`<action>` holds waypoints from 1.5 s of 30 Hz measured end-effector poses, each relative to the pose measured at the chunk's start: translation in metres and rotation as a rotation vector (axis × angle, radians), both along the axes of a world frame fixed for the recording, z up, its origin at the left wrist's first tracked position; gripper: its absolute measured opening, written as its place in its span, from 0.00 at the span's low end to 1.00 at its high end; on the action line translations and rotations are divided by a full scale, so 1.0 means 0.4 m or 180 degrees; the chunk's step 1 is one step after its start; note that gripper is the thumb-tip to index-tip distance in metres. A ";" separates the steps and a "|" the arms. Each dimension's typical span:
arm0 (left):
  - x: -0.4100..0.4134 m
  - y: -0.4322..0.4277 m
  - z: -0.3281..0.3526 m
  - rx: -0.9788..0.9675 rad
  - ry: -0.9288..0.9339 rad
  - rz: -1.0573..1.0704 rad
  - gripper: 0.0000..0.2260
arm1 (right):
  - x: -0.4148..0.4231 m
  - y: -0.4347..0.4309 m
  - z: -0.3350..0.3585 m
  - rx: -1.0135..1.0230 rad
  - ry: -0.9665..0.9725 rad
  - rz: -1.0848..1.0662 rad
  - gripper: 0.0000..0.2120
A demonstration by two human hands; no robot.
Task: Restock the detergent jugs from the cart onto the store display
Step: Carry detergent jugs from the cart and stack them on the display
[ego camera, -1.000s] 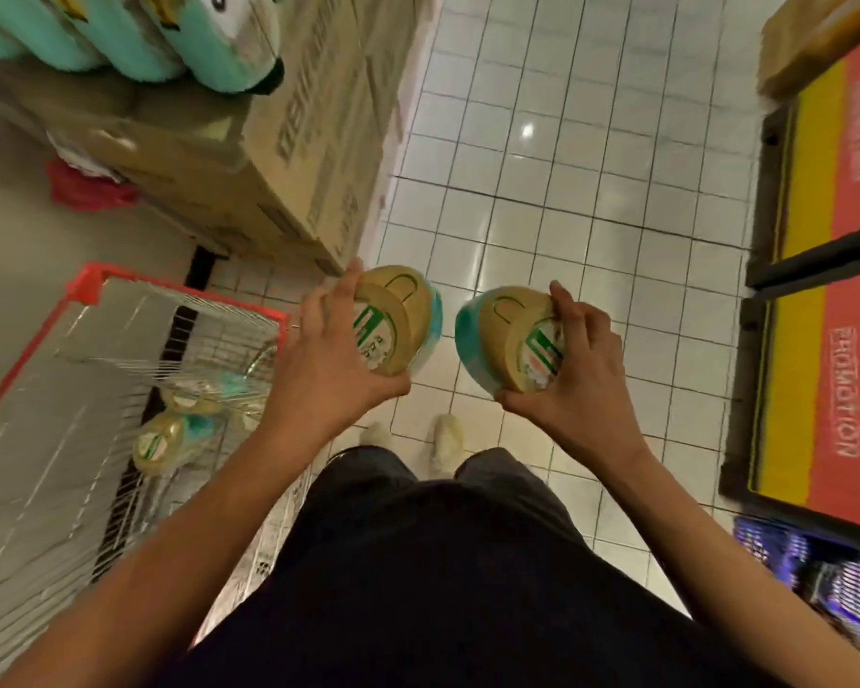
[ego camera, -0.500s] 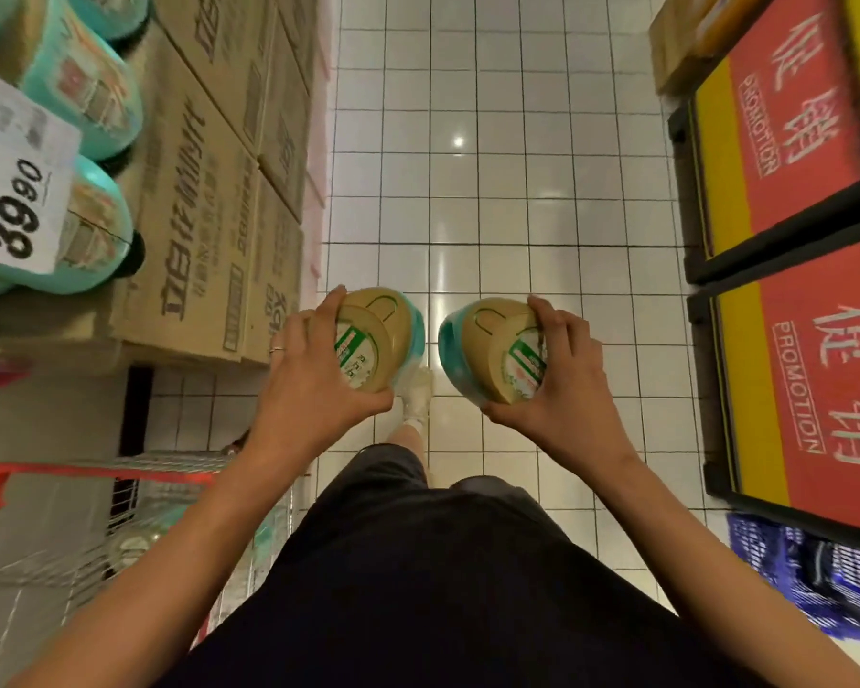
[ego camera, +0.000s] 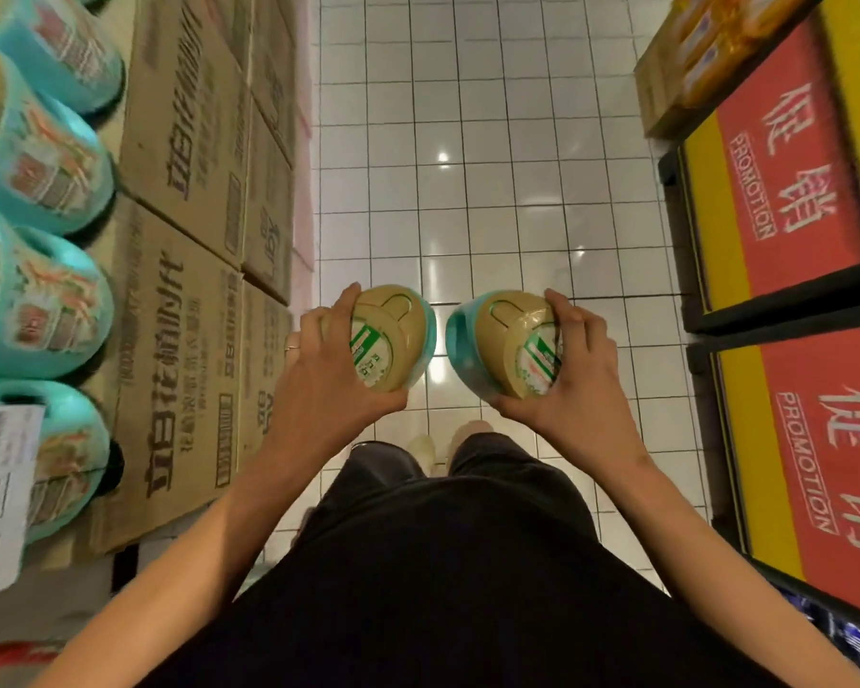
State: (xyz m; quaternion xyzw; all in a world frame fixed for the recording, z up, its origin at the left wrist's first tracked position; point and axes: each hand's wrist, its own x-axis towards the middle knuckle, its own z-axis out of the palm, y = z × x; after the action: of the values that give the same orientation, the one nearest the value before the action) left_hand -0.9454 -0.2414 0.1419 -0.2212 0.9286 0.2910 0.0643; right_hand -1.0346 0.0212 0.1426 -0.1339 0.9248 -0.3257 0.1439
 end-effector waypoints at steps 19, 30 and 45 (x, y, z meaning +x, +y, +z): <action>-0.658 -0.176 0.007 0.0193 0.0049 0.1083 0.55 | -0.883 -0.307 0.010 0.0376 0.0142 0.1422 0.60; -0.782 -0.398 0.022 0.0235 0.0197 0.1984 0.56 | -1.153 -0.704 0.034 0.0248 0.0309 0.2458 0.59; -0.727 -0.714 0.155 0.0386 0.0343 0.2909 0.59 | -1.245 -1.262 0.256 0.0281 0.0912 0.3895 0.61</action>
State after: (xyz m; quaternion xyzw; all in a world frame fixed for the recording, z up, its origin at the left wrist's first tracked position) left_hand -1.2361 -0.5270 0.2037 -0.5881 0.7193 0.3543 -0.1061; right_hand -1.5327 -0.4837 0.2451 -0.6750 0.7035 -0.1247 0.1843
